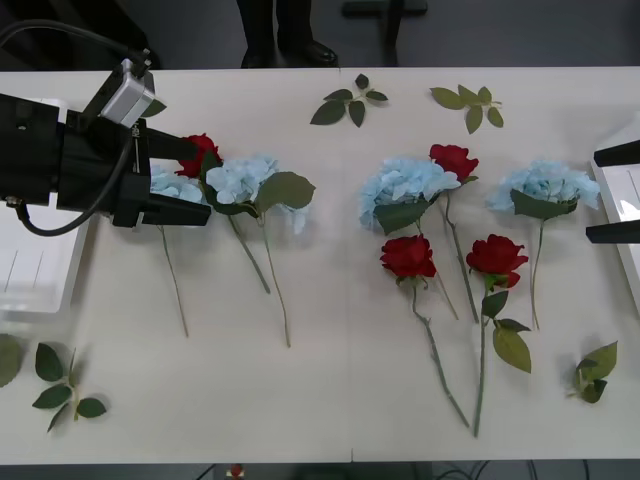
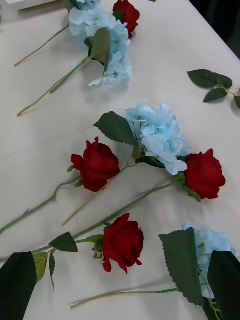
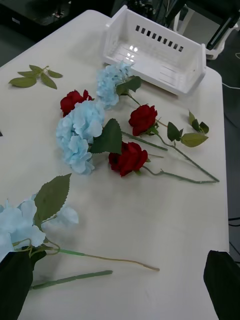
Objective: Place the red flowers into the right box and the blue flowers into the left box. If a person shows an open palm, hand one flower to the person first, then continue sorting.
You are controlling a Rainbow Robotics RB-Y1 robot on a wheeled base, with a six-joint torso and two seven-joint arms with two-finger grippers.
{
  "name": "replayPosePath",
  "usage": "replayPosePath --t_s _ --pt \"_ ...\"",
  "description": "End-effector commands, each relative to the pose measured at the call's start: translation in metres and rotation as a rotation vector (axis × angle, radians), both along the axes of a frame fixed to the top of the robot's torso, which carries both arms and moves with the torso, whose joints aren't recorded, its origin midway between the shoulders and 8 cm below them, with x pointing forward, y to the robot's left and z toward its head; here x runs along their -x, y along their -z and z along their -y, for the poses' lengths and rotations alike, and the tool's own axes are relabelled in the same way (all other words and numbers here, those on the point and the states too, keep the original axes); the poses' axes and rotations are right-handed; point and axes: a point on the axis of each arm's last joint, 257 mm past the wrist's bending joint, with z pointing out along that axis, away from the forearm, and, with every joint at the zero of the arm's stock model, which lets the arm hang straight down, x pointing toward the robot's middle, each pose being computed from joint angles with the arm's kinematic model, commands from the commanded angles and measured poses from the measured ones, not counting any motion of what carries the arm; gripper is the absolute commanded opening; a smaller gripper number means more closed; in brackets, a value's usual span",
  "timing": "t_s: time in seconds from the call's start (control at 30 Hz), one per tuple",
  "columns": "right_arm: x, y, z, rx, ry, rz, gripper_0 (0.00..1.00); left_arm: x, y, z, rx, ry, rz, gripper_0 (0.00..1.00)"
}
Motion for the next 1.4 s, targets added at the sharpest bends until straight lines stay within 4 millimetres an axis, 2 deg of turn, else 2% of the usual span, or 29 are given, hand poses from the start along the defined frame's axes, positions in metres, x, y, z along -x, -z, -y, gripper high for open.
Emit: replayPosePath --t_s 0.03,0.23,0.37,0.47,0.57,0.77,0.93,1.07,1.13,1.23,1.4 --pt "0.005 0.007 0.006 0.009 -0.004 -0.009 1.0 0.004 0.01 -0.003 0.041 -0.014 -0.032 1.0" --pt "0.003 0.017 0.029 0.076 0.052 -0.039 1.0 0.003 -0.007 -0.006 0.073 -0.01 -0.021 1.0" --pt "-0.001 0.029 0.051 0.083 0.249 -0.184 1.0 -0.009 -0.024 -0.021 0.075 -0.079 -0.023 1.0" --pt "-0.002 0.035 0.058 0.074 0.334 -0.242 1.0 -0.014 -0.024 -0.03 0.083 -0.131 -0.056 1.0" --pt "-0.005 0.056 0.068 0.028 0.56 -0.395 1.0 -0.02 0.003 -0.058 0.117 -0.326 -0.229 1.0" --pt "-0.013 0.083 0.069 -0.032 0.798 -0.524 1.0 -0.021 0.061 -0.107 0.058 -0.679 -0.349 1.0" --pt "-0.025 0.109 0.07 -0.063 0.976 -0.561 1.0 -0.001 0.108 -0.146 -0.008 -0.947 -0.395 1.0" --pt "-0.035 0.123 0.071 -0.084 1.07 -0.556 1.0 0.005 0.136 -0.161 -0.048 -1.054 -0.397 1.0" --pt "-0.042 0.133 0.073 -0.105 1.121 -0.56 1.0 -0.001 0.15 -0.17 -0.07 -1.122 -0.377 1.0" --pt "-0.053 0.149 0.077 -0.129 1.18 -0.563 1.0 -0.02 0.162 -0.179 -0.1 -1.21 -0.327 1.0" --pt "-0.067 0.167 0.087 -0.133 1.244 -0.537 1.0 -0.053 0.17 -0.177 -0.109 -1.27 -0.297 1.0"
